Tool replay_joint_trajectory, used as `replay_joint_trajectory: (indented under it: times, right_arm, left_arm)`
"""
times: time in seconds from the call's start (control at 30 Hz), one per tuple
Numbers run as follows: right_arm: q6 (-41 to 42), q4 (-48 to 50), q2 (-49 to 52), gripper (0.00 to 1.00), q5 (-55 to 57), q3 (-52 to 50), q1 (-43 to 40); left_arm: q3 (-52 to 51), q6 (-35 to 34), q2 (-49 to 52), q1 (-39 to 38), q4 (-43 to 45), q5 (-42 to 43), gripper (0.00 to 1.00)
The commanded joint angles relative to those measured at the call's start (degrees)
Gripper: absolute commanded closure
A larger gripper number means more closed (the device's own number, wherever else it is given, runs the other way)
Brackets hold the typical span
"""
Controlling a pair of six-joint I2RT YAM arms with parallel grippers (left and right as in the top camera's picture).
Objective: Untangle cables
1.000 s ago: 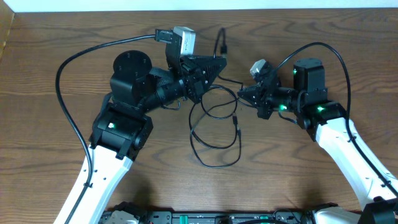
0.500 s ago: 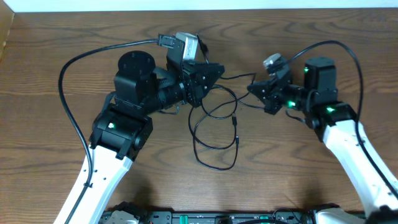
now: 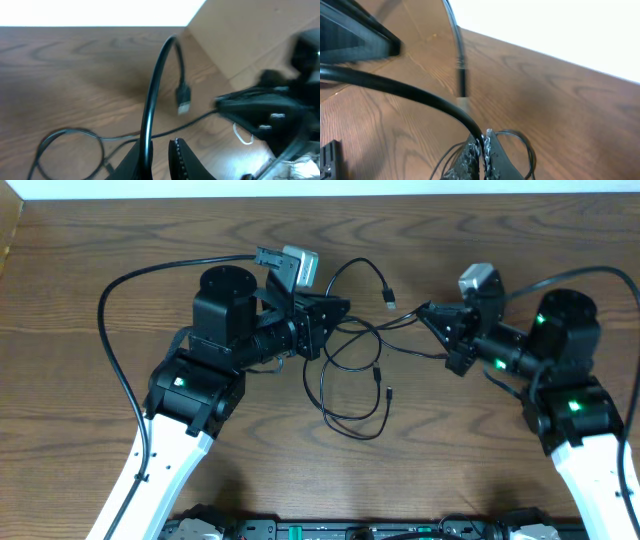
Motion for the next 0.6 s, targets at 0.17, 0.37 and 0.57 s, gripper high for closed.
replay_joint_trajectory:
  times: [0.17,0.37,0.57]
  right_arm:
    - [1.92,-0.31,-4.92,0.99,-0.68,0.87,-2.25]
    - [2.95,-1.46,-5.09,0.99,-0.7,0.87,-4.52]
    - [2.91,-3.13,-5.09,0.9,-0.68,0.85,-4.68]
  left_arm:
    - [-0.28,2.69,0.13,0.31,-3.17,-3.28,0.83]
    - [-0.28,3.39,1.42,0.28,-7.91,-3.28,0.83]
    - [-0.28,3.5,2.03,0.2,-6.91,0.63,0.87]
